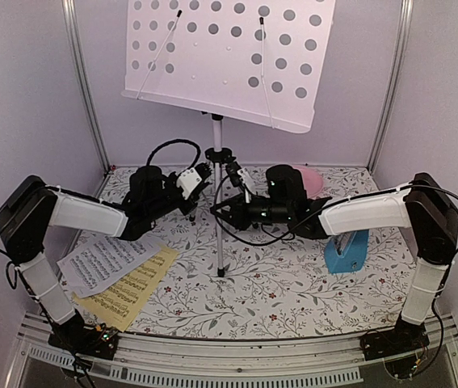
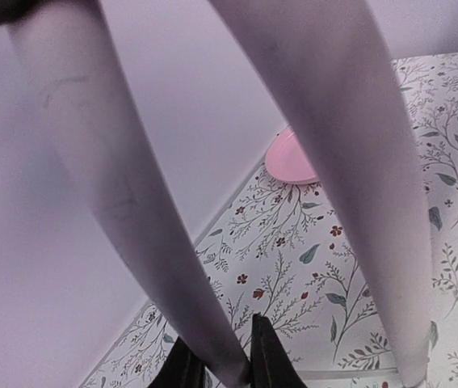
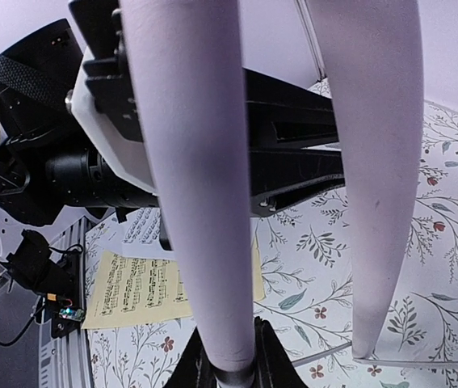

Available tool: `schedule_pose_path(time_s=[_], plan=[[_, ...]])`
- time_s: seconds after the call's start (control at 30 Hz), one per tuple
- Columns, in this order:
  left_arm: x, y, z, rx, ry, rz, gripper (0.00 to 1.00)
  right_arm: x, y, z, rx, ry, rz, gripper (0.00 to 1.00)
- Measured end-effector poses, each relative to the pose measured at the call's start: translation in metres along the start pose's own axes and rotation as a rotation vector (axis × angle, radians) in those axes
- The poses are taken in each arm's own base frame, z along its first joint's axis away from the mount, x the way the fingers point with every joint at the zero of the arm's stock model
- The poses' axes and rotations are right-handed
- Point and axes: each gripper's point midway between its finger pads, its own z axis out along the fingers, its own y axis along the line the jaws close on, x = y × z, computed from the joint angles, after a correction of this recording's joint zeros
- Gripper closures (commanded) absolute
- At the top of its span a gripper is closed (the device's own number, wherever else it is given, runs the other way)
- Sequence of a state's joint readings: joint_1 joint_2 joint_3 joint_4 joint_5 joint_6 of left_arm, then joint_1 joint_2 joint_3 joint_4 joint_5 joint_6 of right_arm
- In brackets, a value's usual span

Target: Set up the instrument practice props

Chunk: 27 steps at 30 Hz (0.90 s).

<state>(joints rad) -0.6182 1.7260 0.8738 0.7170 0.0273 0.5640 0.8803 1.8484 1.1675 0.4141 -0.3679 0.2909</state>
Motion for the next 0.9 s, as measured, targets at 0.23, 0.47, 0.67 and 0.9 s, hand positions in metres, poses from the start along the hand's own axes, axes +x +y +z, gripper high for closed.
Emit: schedule_pose_path(time_s=[0.23, 0.47, 0.67, 0.9], plan=[[0.002, 0.005, -0.003, -0.013, 0.007, 0.022, 1.0, 0.0, 0.003, 0.003, -0.011, -0.008, 0.022, 0.87], [0.008, 0.013, -0.006, -0.038, 0.008, 0.037, 1.0, 0.007, 0.011, 0.006, -0.053, 0.009, 0.063, 0.59], [0.021, 0.021, -0.009, -0.065, 0.039, 0.043, 1.0, 0.01, 0.019, 0.006, -0.088, 0.021, 0.066, 0.41], [0.026, 0.024, -0.011, -0.082, 0.055, 0.041, 1.0, 0.029, 0.029, -0.008, -0.113, 0.055, 0.046, 0.26]])
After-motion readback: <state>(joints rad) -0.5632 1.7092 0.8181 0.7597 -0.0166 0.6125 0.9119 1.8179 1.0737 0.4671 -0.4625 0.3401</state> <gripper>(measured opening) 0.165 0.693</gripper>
